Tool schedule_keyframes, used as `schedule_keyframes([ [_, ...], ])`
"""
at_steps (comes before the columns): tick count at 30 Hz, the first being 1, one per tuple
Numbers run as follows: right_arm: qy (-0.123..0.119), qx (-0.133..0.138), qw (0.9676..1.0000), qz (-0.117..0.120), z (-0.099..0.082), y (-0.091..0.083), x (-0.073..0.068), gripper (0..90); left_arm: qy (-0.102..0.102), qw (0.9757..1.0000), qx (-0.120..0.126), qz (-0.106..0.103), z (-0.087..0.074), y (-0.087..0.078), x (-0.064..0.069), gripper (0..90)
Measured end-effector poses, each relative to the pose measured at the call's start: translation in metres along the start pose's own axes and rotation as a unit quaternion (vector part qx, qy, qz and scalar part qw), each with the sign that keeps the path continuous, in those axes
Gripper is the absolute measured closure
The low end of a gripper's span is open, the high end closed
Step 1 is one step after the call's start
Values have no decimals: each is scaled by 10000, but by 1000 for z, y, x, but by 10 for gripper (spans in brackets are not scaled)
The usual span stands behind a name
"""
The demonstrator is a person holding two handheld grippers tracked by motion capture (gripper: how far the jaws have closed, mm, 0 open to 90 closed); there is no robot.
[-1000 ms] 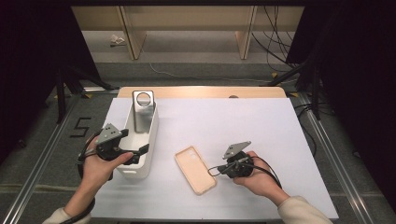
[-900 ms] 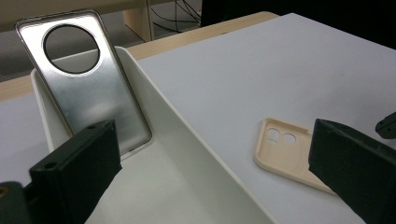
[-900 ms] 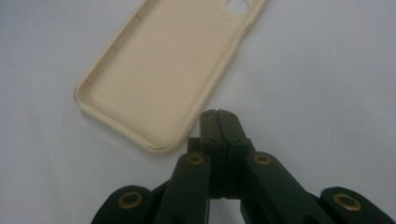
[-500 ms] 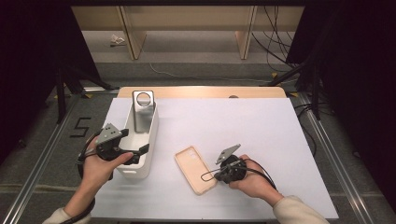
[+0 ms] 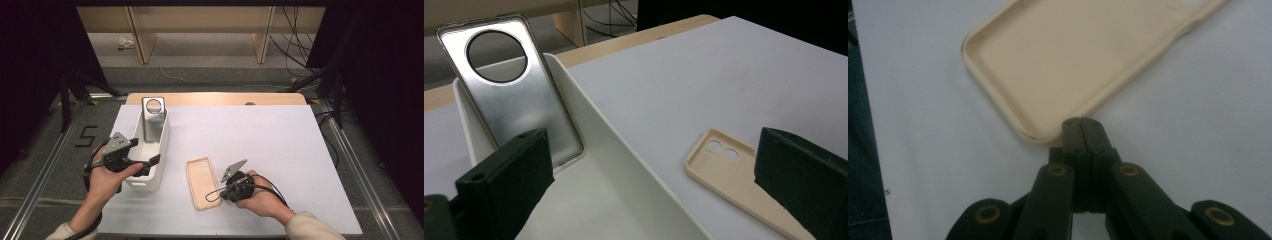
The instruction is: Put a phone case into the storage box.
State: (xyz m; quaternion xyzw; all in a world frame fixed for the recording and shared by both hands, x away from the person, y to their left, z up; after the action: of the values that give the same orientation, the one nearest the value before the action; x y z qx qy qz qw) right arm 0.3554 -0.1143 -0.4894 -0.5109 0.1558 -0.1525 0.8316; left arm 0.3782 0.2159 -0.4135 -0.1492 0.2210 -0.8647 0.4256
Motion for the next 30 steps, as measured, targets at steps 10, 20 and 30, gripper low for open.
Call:
schedule_keyframes([
  [10, -76, 33, 9999, 97, 7, 5, -8, 900, -4, 10000, -10, -7, 0, 0, 1, 17],
  [20, -202, 60, 9997, 158, 14, 10, -16, 900, 11, 10000, -9, -21, 0, 0, 1, 17],
  [30, -208, 62, 9996, 173, 15, 11, -17, 900, 14, 10000, -18, -29, 0, 1, 2, 17],
])
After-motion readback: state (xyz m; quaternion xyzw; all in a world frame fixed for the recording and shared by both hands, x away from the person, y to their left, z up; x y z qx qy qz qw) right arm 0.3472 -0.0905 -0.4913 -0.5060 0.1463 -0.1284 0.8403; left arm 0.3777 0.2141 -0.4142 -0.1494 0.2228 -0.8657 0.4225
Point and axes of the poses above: each handheld gripper's, and its own axes: y roughly forward along the jaws, z roughly out of its top, x roughly to its right, the point moved 2 cm from there along y, roughly forward along the jaws, and after that the axes turned 5 degrees about -x, right-handed, at the moved point
